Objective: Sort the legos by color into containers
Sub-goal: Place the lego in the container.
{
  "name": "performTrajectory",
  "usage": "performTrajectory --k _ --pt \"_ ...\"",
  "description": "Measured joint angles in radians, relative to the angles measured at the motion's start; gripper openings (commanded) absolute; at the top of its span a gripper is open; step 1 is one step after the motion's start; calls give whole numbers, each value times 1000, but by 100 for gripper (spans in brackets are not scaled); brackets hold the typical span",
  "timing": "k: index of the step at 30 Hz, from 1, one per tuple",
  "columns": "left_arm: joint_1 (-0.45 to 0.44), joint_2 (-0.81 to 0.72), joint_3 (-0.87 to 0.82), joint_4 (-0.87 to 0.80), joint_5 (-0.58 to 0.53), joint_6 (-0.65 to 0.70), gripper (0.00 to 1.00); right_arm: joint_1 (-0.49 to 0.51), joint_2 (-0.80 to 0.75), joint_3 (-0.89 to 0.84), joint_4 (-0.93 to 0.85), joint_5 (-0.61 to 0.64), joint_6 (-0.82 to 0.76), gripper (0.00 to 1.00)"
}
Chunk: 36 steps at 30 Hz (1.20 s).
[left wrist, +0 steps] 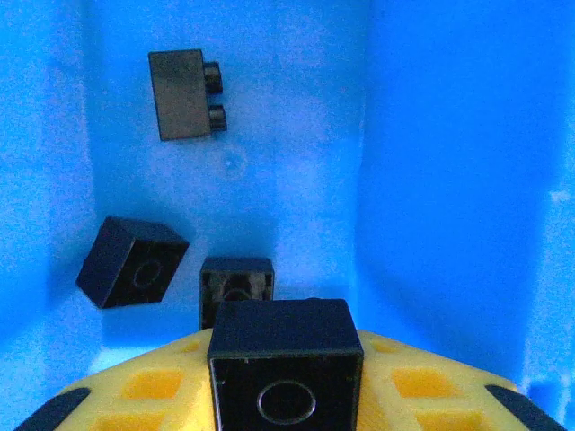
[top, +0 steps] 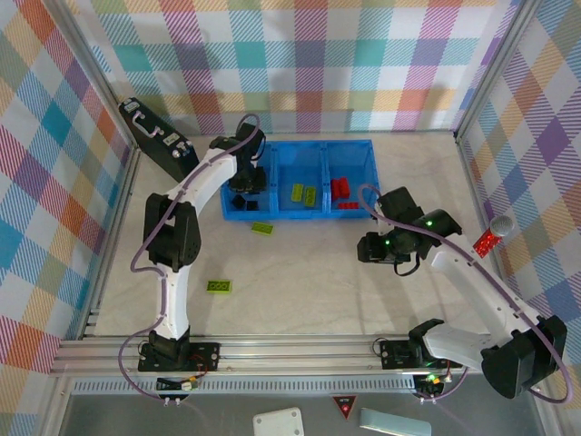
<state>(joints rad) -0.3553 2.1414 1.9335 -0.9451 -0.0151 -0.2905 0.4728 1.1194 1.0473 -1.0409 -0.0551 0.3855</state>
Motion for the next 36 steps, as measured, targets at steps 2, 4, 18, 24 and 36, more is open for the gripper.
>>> performTrajectory --k 2,4,18,24,36 --pt "7 31 32 -2 5 1 35 0 -5 0 -4 3 0 45" --pt "13 63 64 -6 8 4 35 0 -6 0 -8 6 0 45" --pt "39 228 192 -38 4 19 35 0 -15 0 -24 11 1 45" --pt "39 264 212 -47 4 19 36 0 -15 0 -24 11 3 45" --pt "45 286 220 -47 7 18 41 0 -15 0 -24 11 5 45"
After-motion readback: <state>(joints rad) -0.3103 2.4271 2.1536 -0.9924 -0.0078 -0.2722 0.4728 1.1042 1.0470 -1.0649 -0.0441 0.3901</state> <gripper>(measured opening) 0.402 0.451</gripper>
